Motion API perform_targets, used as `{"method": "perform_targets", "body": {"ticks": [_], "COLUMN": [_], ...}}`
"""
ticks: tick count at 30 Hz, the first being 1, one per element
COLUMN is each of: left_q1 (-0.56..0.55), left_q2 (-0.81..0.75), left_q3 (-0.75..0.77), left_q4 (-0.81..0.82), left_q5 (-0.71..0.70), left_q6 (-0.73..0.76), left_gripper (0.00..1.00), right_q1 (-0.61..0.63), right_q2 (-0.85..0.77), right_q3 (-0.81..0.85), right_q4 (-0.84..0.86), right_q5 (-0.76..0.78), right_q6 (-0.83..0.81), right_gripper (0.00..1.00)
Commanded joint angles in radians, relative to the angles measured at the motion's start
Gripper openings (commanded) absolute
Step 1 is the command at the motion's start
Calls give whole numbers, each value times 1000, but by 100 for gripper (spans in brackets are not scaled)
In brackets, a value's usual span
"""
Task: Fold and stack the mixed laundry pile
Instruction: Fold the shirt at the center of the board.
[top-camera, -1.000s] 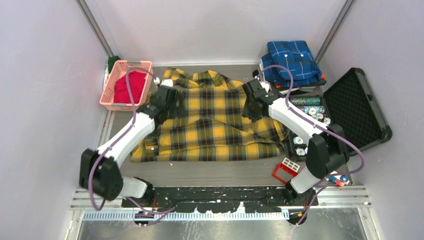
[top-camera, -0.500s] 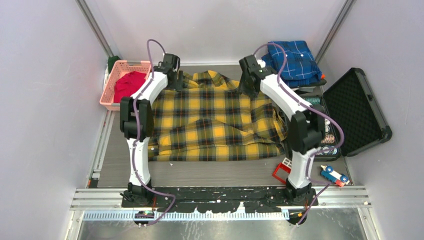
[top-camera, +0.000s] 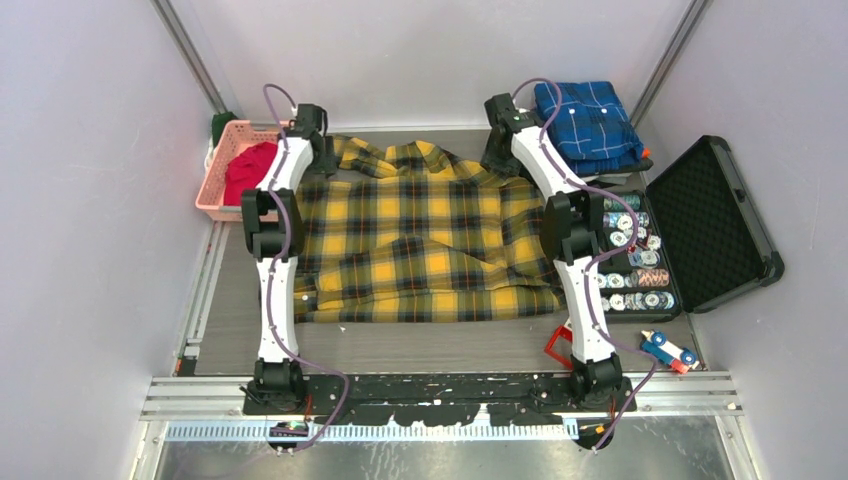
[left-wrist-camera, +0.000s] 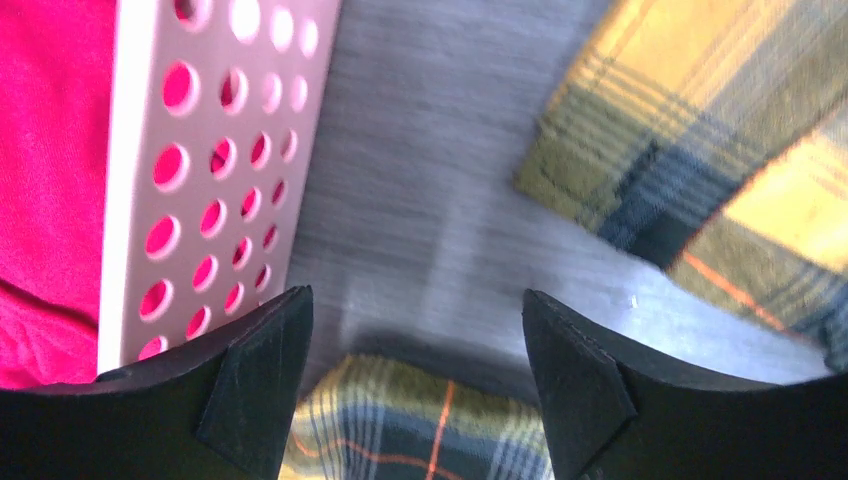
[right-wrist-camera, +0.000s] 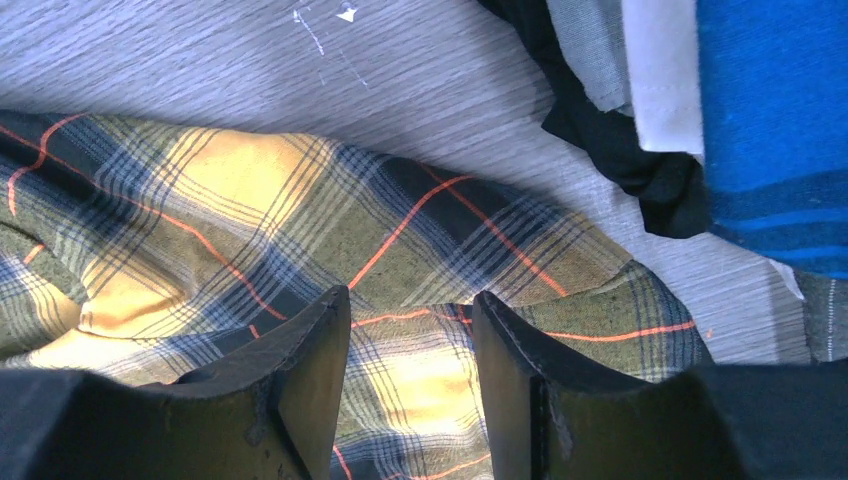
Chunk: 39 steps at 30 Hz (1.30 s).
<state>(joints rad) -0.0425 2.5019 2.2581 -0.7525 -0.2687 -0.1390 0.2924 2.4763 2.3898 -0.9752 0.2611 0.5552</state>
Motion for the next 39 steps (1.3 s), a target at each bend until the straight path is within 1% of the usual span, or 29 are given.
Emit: {"method": "perform_targets", "body": {"ticks": [1, 4, 6, 8, 10, 15, 18, 20, 24, 27, 31, 32, 34, 36, 37, 39], "left_q1": [65, 81, 81, 79, 74, 68, 52, 50, 51, 52, 51, 50, 51, 51, 51, 51], "left_q2": [68, 86, 83, 67, 37, -16, -40, -54, -109, -130, -144, -155, -189, -231, -248, -281], "left_q3": [134, 150, 151, 144, 98, 35, -15, -37, -107, -114, -107, -120, -162, -200, -217, -251], "left_q4": [-38, -1, 11, 2, 1, -66, -65, -63, -7, -14, -56, -49, -8, 37, 58, 106], "left_q5": [-61, -128, -86, -12, 27, 37, 51, 59, 221, 335, 371, 364, 364, 368, 382, 413], "left_q6": [-83, -99, -85, -68, -53, -81, -34, -14, 23, 35, 46, 47, 47, 40, 40, 48], "left_gripper": [79, 84, 84, 83, 82, 77, 76, 78, 82, 79, 76, 77, 82, 91, 93, 93], "right_q1": [3, -3, -6, -13, -24, -46, -51, -50, -50, -50, -51, -50, -51, -50, -51, -50], "right_q2": [-24, -5, 5, 16, 25, 27, 29, 24, 4, 0, -13, -18, -31, -44, -50, -64], "right_q3": [6, 14, 21, 28, 43, 31, 22, 5, -31, -32, -27, -27, -26, -27, -30, -42], "right_q4": [29, 37, 41, 42, 31, 40, 36, 40, 61, 59, 59, 60, 59, 56, 54, 53], "right_q5": [16, 13, 15, 21, 35, 64, 61, 52, 30, 13, -18, -28, -36, -40, -44, -49], "right_q6": [-9, -13, -23, -37, -43, -56, -61, -60, -59, -60, -69, -74, -79, -77, -77, -75], "right_gripper": [54, 54, 55, 55, 55, 55, 55, 54, 54, 53, 53, 53, 53, 53, 53, 53]}}
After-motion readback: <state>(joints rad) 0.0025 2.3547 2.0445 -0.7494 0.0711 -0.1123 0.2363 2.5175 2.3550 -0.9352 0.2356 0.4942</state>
